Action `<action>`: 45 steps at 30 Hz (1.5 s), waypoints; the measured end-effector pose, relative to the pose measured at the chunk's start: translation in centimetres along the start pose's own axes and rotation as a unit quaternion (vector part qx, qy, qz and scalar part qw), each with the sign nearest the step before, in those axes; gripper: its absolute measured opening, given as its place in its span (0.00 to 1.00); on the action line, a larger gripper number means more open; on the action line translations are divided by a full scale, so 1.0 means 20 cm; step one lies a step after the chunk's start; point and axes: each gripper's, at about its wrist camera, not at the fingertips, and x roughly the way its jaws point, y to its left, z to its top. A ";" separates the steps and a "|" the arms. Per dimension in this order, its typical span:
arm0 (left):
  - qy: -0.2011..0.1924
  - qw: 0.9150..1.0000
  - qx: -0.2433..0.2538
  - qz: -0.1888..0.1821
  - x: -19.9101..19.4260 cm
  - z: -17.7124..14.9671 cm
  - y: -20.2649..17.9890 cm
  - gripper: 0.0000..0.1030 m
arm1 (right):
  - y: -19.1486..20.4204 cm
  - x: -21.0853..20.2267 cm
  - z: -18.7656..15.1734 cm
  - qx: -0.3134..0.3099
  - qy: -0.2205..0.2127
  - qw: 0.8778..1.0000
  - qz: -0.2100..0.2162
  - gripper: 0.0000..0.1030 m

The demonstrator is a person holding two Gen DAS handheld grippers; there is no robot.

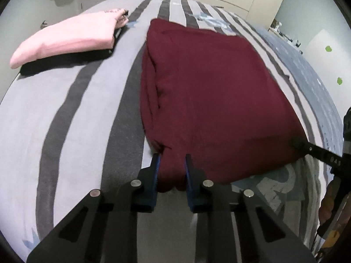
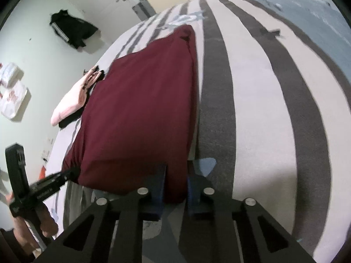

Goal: Fold clothes

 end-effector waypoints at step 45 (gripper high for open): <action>0.000 1.000 0.013 0.014 0.15 0.91 0.09 0.06 | 0.15 0.09 0.89 -0.002 -0.032 0.999 -0.021 0.06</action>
